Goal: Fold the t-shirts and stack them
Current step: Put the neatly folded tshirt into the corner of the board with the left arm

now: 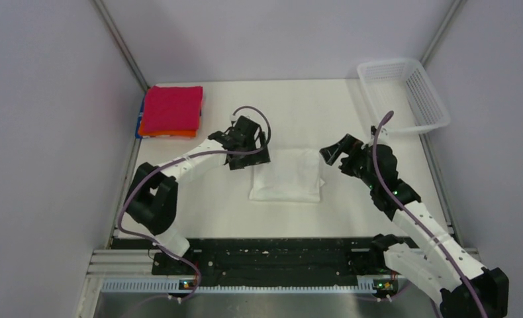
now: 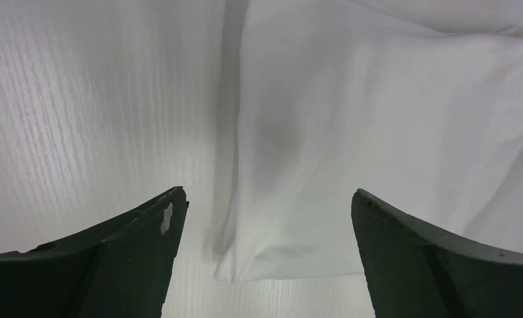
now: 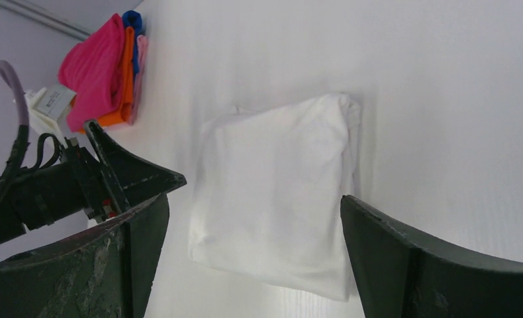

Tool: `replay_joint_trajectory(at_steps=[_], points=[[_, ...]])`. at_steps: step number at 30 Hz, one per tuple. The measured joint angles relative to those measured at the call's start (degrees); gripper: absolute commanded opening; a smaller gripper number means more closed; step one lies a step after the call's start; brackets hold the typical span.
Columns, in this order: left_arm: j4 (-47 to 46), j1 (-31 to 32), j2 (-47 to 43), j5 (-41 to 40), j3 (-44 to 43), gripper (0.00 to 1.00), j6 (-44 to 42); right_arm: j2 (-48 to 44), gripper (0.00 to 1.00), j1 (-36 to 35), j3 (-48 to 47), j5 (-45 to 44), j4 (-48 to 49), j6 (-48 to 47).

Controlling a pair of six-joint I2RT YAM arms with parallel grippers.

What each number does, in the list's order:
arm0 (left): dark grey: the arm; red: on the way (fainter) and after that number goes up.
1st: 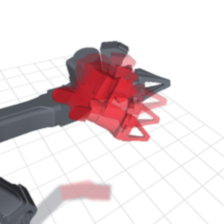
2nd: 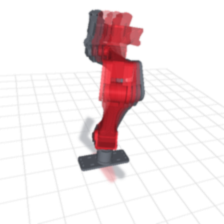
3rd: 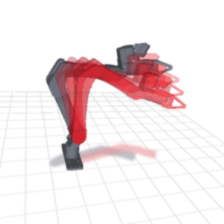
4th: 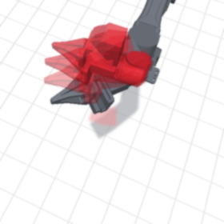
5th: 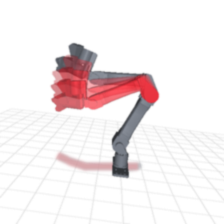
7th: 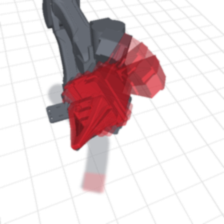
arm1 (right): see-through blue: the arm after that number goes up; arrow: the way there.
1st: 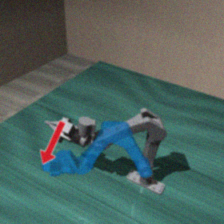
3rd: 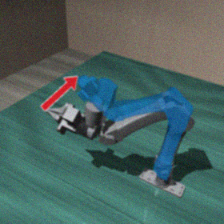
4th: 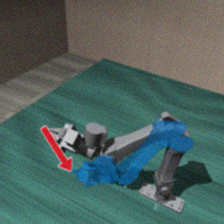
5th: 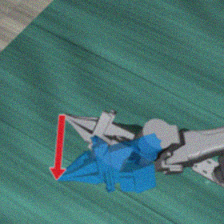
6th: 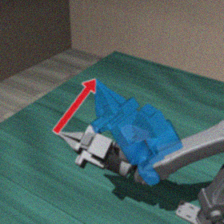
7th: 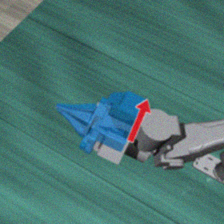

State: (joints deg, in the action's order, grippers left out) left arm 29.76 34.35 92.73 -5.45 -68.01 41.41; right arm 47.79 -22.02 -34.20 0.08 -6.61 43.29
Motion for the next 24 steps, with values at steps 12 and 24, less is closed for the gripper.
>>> replay_joint_trajectory(at_steps=[12, 24], points=[[1.62, -0.22, 13.35, 3.23, -2.73, 0.99, -1.07, -1.25, 0.99, 0.0, 0.0, -4.24, -5.49, -2.89], [3.26, 3.98, 19.91, 2.38, -11.02, 0.54, -0.35, -0.37, 0.99, 0.0, 0.0, -5.03, -6.34, -4.13]])
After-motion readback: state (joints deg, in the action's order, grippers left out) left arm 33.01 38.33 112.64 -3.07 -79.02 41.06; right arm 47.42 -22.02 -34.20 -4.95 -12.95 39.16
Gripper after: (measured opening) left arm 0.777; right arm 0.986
